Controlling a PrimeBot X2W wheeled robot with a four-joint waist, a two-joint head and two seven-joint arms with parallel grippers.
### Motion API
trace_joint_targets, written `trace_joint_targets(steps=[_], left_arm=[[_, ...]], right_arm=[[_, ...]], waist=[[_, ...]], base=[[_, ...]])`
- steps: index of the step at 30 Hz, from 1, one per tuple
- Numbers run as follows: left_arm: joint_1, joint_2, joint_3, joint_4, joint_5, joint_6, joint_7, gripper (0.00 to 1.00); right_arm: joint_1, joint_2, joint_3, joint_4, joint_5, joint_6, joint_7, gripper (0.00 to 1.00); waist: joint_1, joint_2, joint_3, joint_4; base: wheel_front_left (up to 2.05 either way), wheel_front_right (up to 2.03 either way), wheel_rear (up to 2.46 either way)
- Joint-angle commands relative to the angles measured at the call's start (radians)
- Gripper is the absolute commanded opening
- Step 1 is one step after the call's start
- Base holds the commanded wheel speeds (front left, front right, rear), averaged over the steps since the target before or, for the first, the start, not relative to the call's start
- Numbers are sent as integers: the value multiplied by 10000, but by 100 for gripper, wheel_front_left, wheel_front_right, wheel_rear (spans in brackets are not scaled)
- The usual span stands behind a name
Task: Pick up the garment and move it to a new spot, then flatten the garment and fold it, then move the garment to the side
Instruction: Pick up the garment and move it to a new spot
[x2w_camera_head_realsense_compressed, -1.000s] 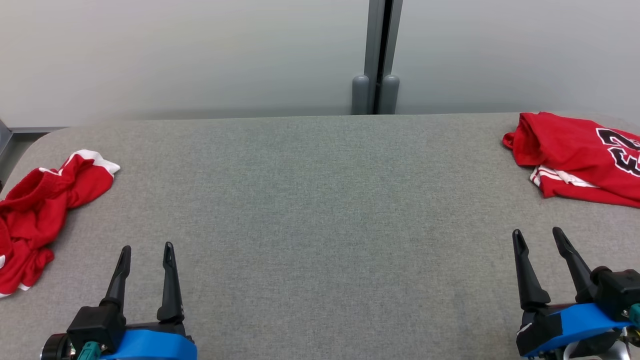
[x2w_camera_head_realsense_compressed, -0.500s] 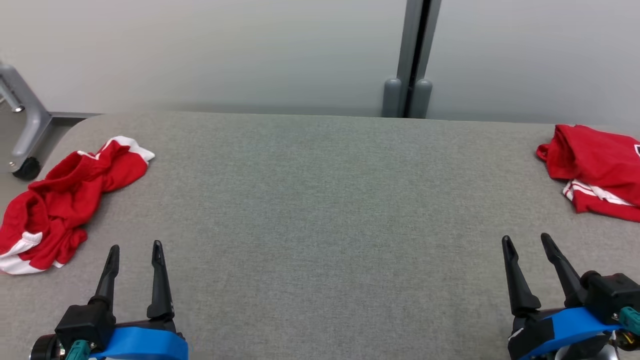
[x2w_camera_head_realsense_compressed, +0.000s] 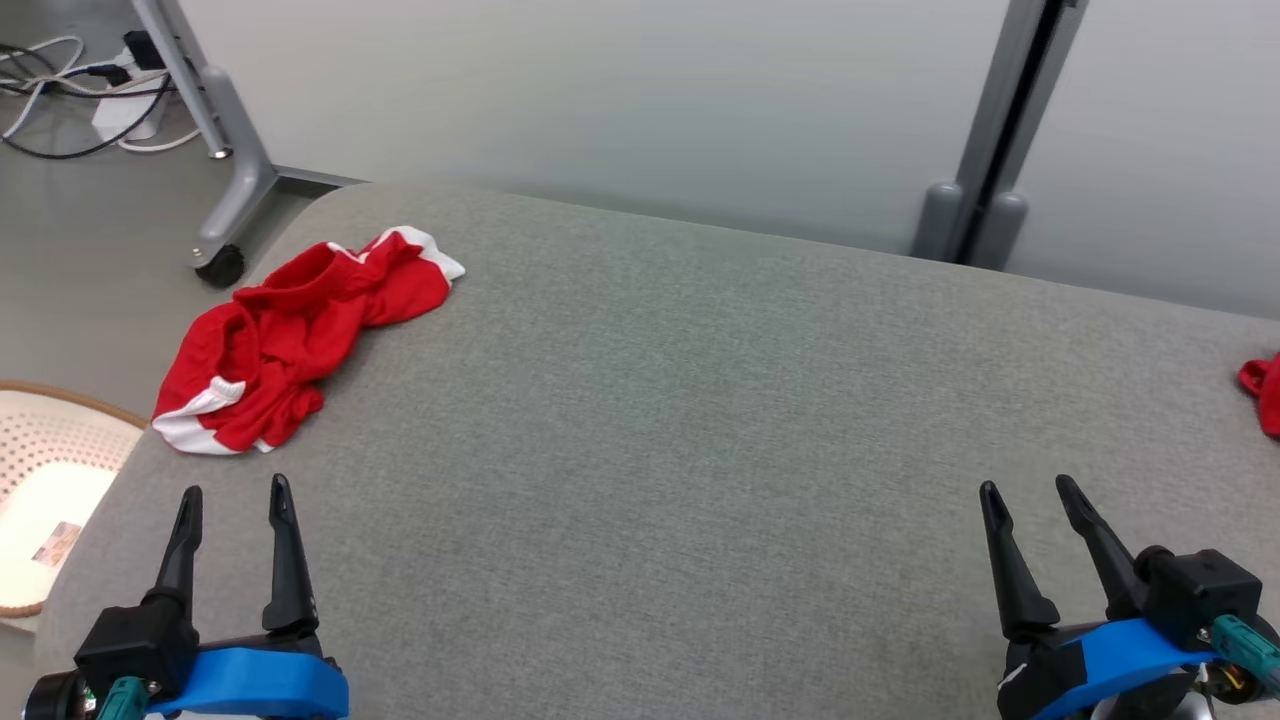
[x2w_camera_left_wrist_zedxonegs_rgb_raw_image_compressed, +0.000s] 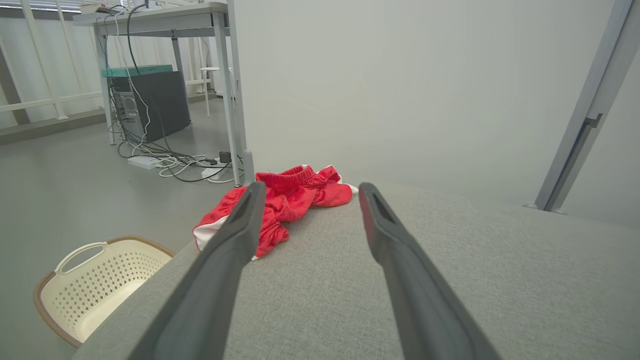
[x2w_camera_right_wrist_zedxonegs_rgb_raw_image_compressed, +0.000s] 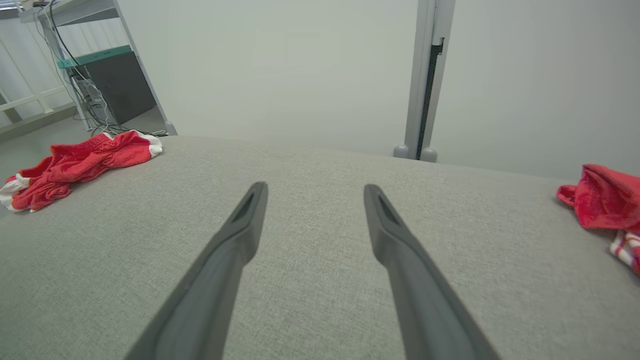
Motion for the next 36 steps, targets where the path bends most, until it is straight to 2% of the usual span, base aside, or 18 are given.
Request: trace_joint_targets(steps=[1, 10, 19, 24, 27, 36], left_arm=[[58, 68, 99, -54, -39, 55, 16, 100], [366, 360, 425, -249, -161, 230, 86, 100], [757, 526, 670, -614, -272, 463, 204, 100], [805, 535, 686, -705, -290, 530, 231, 100], [541, 623, 617, -612, -325, 405, 263, 100], [-1605, 1289, 995, 135, -661, -34, 278, 100]], right_arm=[[-19, 2, 28, 35, -43, 1, -22, 100], [-9, -1, 199, 200, 103, 1, -107, 100], [18, -1, 346, 381, 134, 1, -182, 100], [13, -2, 409, 395, 76, 1, -140, 100], [-54, -4, 344, 283, 33, 1, -171, 100], [-525, -5, 264, -428, -457, 1, 137, 100]], waist=[[0, 0, 79, 285], [0, 0, -81, 1044], [0, 0, -157, 1351], [0, 0, -147, 1308], [0, 0, -74, 1265], [0, 0, 835, 663]], base=[[0, 0, 0], [0, 0, 0], [0, 0, 0], [0, 0, 0], [0, 0, 0], [0, 0, 0]])
